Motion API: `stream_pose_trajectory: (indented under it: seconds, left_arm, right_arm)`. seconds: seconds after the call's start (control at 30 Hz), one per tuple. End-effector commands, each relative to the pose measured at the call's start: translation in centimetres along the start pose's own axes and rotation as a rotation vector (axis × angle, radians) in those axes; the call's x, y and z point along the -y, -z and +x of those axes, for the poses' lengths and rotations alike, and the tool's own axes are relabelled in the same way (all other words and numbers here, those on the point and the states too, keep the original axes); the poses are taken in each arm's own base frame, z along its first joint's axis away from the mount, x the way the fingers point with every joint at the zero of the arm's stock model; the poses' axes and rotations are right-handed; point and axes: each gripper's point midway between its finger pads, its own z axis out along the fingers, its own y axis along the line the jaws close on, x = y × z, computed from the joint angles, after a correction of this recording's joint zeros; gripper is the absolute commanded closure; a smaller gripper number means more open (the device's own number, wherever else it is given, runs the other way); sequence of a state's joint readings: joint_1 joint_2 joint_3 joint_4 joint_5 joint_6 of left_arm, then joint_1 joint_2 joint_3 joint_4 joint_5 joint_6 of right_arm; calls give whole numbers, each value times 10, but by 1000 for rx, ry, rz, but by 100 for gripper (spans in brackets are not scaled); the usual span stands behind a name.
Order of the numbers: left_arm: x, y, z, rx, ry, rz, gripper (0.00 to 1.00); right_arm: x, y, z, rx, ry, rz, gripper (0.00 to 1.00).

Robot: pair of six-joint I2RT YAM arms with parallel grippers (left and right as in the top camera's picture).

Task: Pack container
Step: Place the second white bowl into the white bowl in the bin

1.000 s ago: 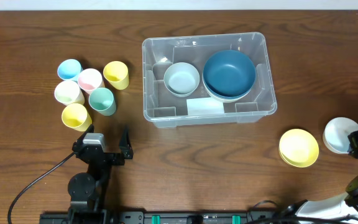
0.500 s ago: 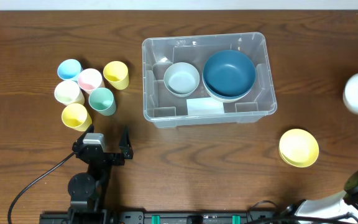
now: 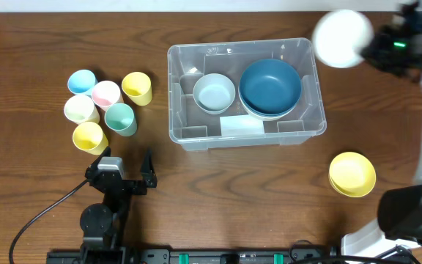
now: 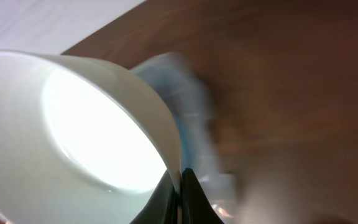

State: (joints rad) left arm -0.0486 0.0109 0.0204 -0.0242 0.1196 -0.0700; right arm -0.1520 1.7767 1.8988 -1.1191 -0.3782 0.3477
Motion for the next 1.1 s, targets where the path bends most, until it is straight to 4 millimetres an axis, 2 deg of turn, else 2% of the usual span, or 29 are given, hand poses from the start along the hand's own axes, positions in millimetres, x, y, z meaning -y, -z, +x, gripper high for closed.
stream_pose_trajectory:
  seconds: [0.0,0.13,0.27,0.3,0.4,0.53,0.83,1.07]
  left_arm:
    - [0,-1,16,-47,-14,3,2]
    - [0,-1,16,-47,-14,3,2]
    - [0,-1,16,-47,-14,3,2]
    - [0,-1,16,-47,-14,3,2]
    - [0,-1,16,-47,-14,3,2]
    - [0,-1,16,-47,-14,3,2]
    - [0,-1,16,-47,-14,3,2]
    - [0,-1,16,-47,-14,3,2]
  right_arm:
    - [-52,-20,18,-17,62,-25,99]
    - [-109,-54,47,-47,148,-69,98]
    - [-145,-92,79,-113,215,-106,98]
    - [-148,-101,87,-132,222,-100,99]
    - [-150,-132,111,-192,241,-62,99]
    - [-147,-160,132,-256,251,-33,99]
    - [-146,-171,151,-276,299,27,99]
    - [-145,-189,174,-330,325,46,99]
